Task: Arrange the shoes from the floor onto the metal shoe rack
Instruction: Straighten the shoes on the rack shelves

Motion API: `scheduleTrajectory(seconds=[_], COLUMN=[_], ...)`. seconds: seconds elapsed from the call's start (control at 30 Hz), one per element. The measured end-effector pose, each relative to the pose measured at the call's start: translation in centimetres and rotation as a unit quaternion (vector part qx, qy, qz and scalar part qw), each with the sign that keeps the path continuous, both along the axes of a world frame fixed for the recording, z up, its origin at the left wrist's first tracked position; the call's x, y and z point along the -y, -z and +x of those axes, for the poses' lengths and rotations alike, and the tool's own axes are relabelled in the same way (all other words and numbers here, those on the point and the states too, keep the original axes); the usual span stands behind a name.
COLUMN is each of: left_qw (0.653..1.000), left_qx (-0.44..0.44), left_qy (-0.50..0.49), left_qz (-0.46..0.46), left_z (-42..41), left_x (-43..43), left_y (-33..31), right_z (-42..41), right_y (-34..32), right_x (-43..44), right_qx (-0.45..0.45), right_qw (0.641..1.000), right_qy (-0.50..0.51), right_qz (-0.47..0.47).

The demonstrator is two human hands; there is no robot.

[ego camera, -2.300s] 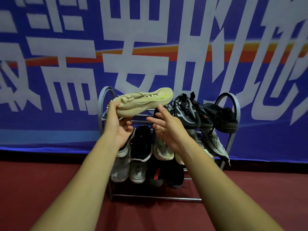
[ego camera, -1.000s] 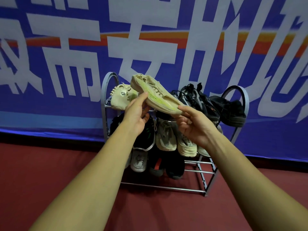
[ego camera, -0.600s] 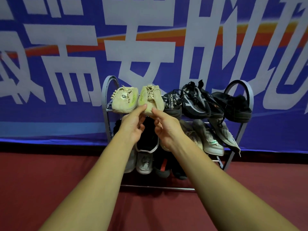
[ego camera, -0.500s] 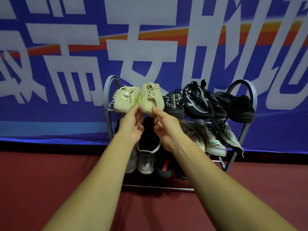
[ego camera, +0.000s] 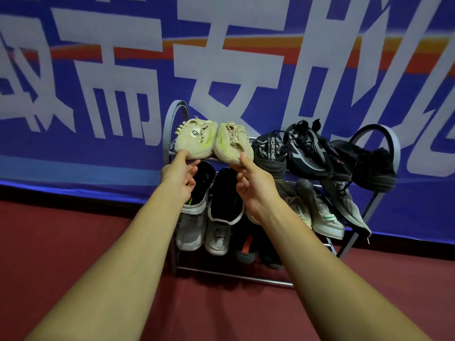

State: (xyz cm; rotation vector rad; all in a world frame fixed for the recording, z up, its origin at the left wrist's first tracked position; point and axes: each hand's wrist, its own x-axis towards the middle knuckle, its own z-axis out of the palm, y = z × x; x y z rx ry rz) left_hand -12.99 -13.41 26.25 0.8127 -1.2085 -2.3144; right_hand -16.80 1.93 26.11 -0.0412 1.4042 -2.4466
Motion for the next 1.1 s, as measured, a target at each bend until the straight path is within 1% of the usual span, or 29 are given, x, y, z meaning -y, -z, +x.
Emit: scheduleTrajectory(seconds=[0.1,0.2,0.33,0.43,0.5,0.67,0.73,0.8,0.9,0.97,1.1], left_qw=[1.0,1.0,1.0,1.0,1.0,0.995,0.993,0.989,0.983,0.979,0.975], left_qx=[-0.008,0.0,0.009,-0.002,-0.001,0.015,0.019,0.024,0.036,0.037,0.016], left_qy=[-0.026,-0.016,0.004,0.012,0.029,0.093,0.117,0.142,0.179,0.2,0.222], left_qz=[-0.011,-0.027,-0.016,0.006,0.012,-0.012,-0.022,-0.026,-0.026,-0.025,-0.005], left_z=[0.3,0.4,0.4,0.2,0.1,-0.2,-0.4,-0.7,-1.2,-1.6,-2.7], left_x=[0.9,1.3,0.9,0.7,0.4,-2.2,-3.7,-5.3,-7.6,-9.1,-11.4], left_y=[-0.2,0.0,0.8,0.9,1.0,1.1,1.1,1.0,0.7,0.5,0.1], right_z=[-0.2,-0.2,-0.6,-0.5,-0.3,0.0,0.3,0.4,0.3,0.0,-0.8], right_y=[0.2,0.3,0.5,0.4,0.4,0.5,0.4,0.2,-0.1,-0.1,-0.2], right_x=[0.5,0.9,1.2,1.2,0.9,-0.9,-2.1,-3.5,-5.6,-6.9,-8.9], right_qx=[0.001,0.014,0.027,0.04,0.043,0.05,0.052,0.063,0.068,0.067,0.067], right_qw=[1.0,1.0,0.999,0.998,0.998,0.994,0.992,0.991,0.991,0.99,0.986], right_qy=[0.003,-0.012,-0.018,-0.026,-0.037,-0.046,-0.027,0.011,0.073,0.097,0.137], right_qz=[0.0,-0.009,0.025,0.035,0.041,0.086,0.113,0.121,0.094,0.082,0.062])
